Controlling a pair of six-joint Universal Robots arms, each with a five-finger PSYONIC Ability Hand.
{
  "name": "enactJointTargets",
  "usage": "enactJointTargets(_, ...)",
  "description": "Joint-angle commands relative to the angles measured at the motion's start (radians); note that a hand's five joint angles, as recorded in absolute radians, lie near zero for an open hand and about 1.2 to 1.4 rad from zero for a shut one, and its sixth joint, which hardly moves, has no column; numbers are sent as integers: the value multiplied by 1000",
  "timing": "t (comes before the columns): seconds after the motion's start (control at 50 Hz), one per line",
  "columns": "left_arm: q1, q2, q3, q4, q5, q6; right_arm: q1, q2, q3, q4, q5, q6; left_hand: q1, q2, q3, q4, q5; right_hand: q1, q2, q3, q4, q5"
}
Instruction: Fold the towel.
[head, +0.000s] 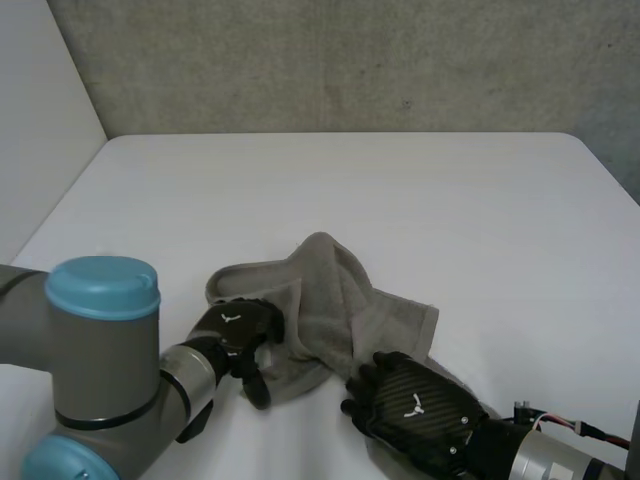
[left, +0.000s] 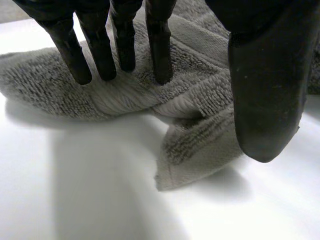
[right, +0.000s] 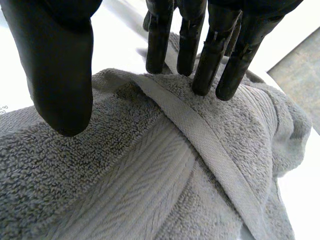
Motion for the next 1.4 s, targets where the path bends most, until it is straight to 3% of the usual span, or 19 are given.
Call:
enactJointTargets(0.02,-52,-65,37,27,-5,0,41,54,-13,-69,11,-1,-31,-37,-43,-45,-7,93,102,97,99,90)
enactJointTargets(0.16,-54,-69,52,35,-8,0,49,86,-28,-93,16,-1,-5,-11,-17,-18,19,252,261,255,257,249)
enactJointTargets(0.26,-54,-65,51,35,-9,0,48,114,-48,-98,36,-1,160,154,148,146,184,399,408,402,404,396)
enactJointTargets(0.3,-54,-57,49,33,-9,0,42,131,-67,-98,48,-1,294,288,282,280,318,563,572,566,568,560)
enactJointTargets(0.38,-51,-48,49,33,-16,0,35,137,-85,-98,62,1,398,392,386,384,422,672,681,675,677,669)
enactJointTargets(0.42,-51,-39,51,33,-26,0,31,139,-105,-97,83,5,439,433,427,425,463,858,867,861,863,855)
enactJointTargets(0.54,-40,1,42,32,-72,-2,9,125,-134,-95,125,57,548,541,535,534,571,859,868,862,864,856)
enactJointTargets(0.7,-2,67,15,27,-72,-2,-86,-89,-199,-87,166,353,647,641,635,633,671,859,868,862,864,856)
enactJointTargets(0.74,23,93,5,24,-65,-2,-121,-147,-232,-84,171,483,758,752,746,744,782,859,868,862,864,856)
enactJointTargets(0.84,38,103,2,23,-40,-2,-149,-228,-234,-80,162,599,955,949,943,942,979,859,868,862,864,856)
enactJointTargets(0.92,43,98,2,26,-5,-9,-144,-233,-203,-86,159,611,818,811,805,804,841,859,868,862,864,856)
enactJointTargets(0.96,44,84,3,23,26,-11,-141,-225,-193,-89,159,610,139,133,127,125,163,859,868,862,864,856)
enactJointTargets(1.2,33,24,-3,16,27,-8,-140,-107,-179,-77,169,539,-51,-58,-64,-65,-28,859,868,862,864,856)
enactJointTargets(1.26,32,18,-12,16,29,-5,-141,-104,-179,-72,171,521,54,48,42,40,78,859,868,862,864,856)
enactJointTargets(1.3,32,18,-17,16,24,-3,-146,-105,-177,-67,171,518,490,483,477,476,513,859,868,862,864,856)
enactJointTargets(1.38,35,20,-20,16,21,0,-147,-108,-179,-66,171,518,585,579,573,571,609,859,868,862,864,856)
enactJointTargets(1.4,36,23,-17,15,21,1,-146,-111,-180,-66,169,518,714,707,701,700,737,859,868,862,864,856)
